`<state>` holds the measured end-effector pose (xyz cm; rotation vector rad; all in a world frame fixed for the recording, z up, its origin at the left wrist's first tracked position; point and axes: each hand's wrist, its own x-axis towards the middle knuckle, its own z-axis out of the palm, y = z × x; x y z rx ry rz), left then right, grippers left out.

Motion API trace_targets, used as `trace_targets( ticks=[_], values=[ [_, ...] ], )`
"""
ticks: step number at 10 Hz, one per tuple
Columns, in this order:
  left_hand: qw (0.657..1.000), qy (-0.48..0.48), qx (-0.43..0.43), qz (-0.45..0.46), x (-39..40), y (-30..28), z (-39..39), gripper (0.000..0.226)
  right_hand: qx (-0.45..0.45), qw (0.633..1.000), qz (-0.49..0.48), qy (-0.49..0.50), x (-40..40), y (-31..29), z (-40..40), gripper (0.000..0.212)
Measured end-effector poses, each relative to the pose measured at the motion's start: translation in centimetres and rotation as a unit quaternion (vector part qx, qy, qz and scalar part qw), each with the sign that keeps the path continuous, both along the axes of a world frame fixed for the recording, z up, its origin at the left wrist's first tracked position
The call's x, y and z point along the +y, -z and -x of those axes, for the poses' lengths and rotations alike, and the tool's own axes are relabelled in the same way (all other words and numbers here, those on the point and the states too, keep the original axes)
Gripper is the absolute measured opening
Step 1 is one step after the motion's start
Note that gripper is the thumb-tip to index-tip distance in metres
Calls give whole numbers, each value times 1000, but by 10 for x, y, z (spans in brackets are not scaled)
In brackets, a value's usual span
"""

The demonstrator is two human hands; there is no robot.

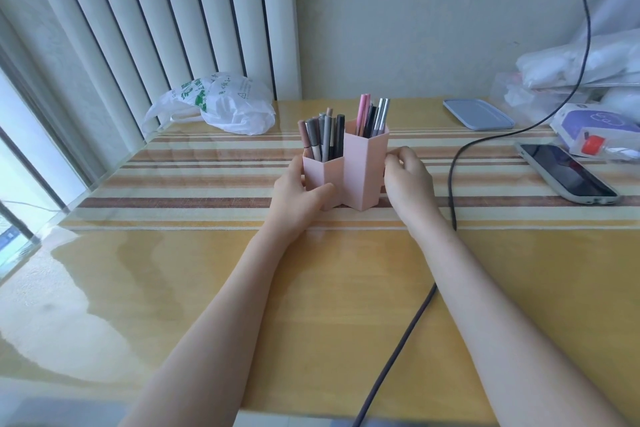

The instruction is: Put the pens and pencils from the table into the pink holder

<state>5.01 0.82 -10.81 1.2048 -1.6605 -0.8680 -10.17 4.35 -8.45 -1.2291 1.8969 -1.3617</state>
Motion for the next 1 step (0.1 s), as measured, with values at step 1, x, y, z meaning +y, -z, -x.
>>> trace_targets(
  ticks=[1],
  values=[
    [1000, 4, 24, 6, 2, 0, -2, 50, -38, 998, 30, 28, 5, -4, -2, 18]
  ],
)
